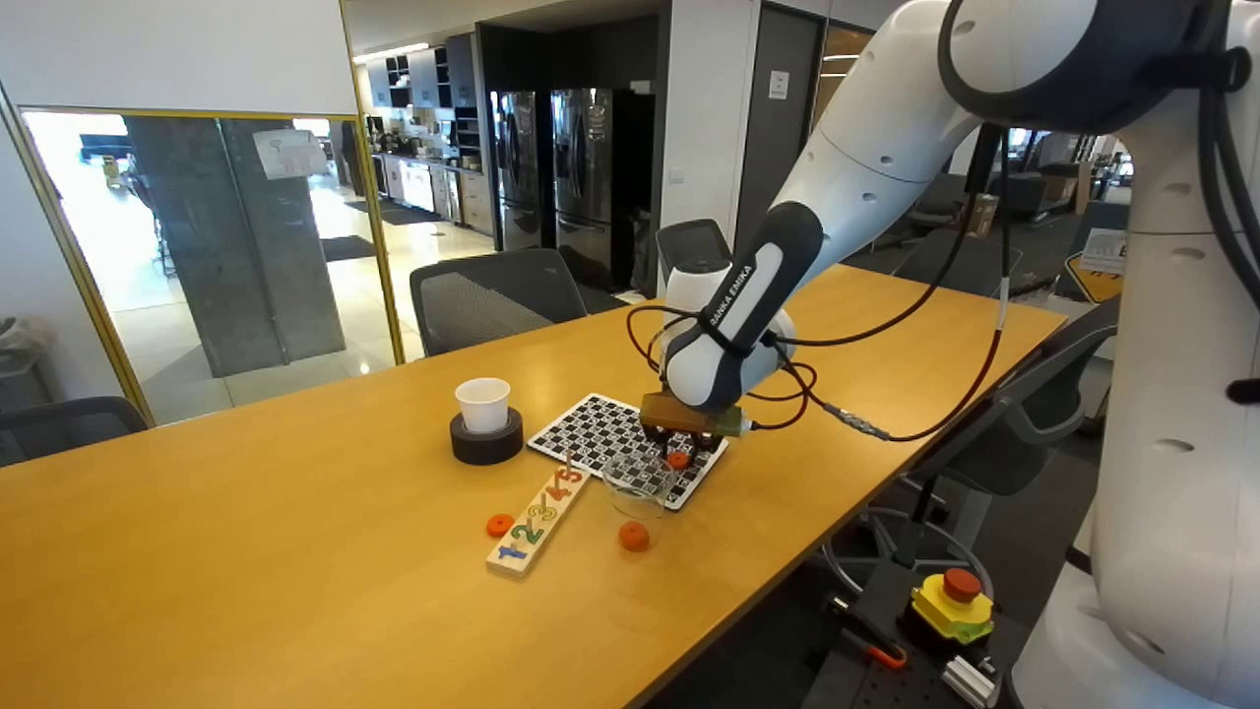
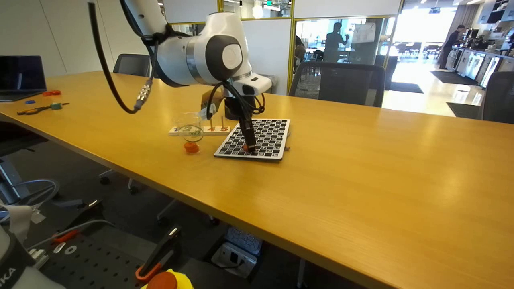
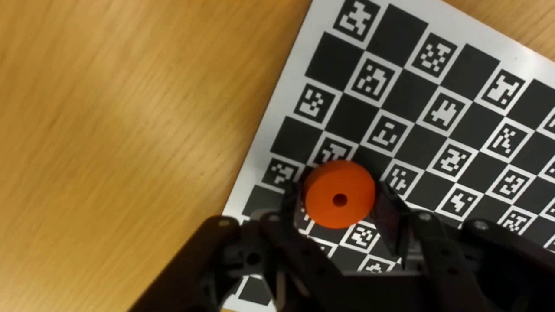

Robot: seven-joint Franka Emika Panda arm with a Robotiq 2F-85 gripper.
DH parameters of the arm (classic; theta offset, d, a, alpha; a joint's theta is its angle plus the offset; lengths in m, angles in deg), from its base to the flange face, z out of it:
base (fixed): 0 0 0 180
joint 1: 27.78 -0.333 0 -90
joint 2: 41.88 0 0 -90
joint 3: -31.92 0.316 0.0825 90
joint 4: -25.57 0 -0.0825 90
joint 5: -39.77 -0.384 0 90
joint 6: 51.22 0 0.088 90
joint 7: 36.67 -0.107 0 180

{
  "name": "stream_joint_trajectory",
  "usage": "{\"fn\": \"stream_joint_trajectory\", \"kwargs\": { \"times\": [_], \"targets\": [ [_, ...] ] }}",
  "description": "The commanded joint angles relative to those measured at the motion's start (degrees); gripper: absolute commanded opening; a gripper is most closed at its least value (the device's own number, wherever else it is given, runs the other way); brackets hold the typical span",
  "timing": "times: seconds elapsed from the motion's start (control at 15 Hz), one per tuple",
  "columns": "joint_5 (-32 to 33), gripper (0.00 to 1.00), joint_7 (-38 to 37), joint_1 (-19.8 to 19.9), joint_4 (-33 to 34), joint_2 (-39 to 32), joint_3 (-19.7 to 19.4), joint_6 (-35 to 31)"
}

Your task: Pick up all the orange objects from the table and put them in the colorless cup then pick up all the yellow objects from the table and put them in the white cup

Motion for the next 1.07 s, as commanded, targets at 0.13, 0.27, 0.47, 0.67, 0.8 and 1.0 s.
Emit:
{"fn": "stream_joint_trajectory", "kwargs": {
  "times": [0.13, 0.27, 0.47, 0.67, 0.8, 1.0],
  "targets": [
    [-6.1, 0.17, 7.3, -0.1, -0.1, 1.6, 1.1, -0.7],
    [-6.5, 0.17, 9.8, -0.8, -1.5, 4.7, 0.9, 0.2],
    [-2.1, 0.17, 7.6, -3.1, -3.1, 9.8, -1.0, 2.2],
    [8.6, 0.17, -0.5, -3.9, -3.2, 15.5, -1.6, 7.2],
    [8.4, 0.17, 1.9, -2.5, -3.8, 18.9, 1.9, 10.1],
    [1.2, 0.17, 10.4, -2.7, -4.8, 22.2, 5.5, 11.8]
  ]
}}
